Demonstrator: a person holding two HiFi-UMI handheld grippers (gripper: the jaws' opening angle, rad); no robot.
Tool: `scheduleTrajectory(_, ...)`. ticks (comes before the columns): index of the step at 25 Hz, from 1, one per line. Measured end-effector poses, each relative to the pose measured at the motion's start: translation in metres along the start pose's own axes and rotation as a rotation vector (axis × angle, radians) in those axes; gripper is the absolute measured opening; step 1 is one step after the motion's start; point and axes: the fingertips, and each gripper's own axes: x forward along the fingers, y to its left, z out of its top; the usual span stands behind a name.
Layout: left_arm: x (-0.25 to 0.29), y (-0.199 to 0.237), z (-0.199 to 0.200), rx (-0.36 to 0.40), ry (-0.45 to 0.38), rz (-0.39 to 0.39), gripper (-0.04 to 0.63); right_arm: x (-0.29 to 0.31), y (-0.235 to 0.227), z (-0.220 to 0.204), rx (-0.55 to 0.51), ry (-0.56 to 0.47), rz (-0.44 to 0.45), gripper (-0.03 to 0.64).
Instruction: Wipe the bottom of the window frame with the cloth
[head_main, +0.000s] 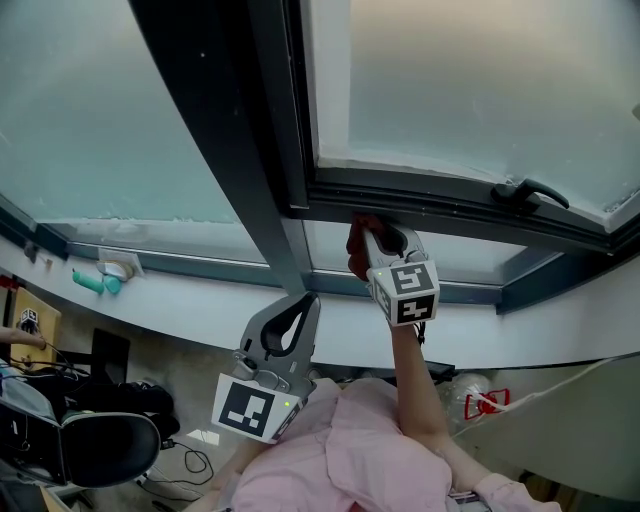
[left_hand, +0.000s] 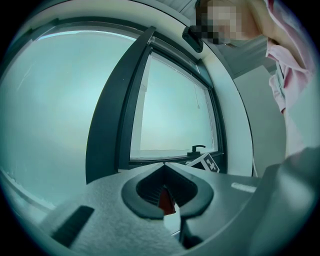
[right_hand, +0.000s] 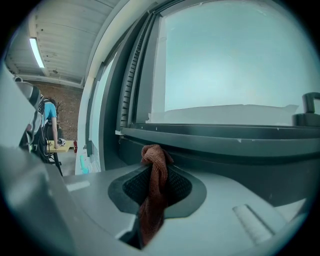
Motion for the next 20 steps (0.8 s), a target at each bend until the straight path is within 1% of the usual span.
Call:
scheduleTrajectory(10,0.018,-0.022,-0.002,0.002,0.008,-0.026,-0.002,-0.016,-0.025,-0.006,0.01,0.001,-0.015,0.057)
scheduleTrajectory(20,0.035,-0.046,-0.004,0.005,0.012,-0.032,-0.002,-0.03,-0.046,-0.012,0.003,-0.002,-0.002,0.057)
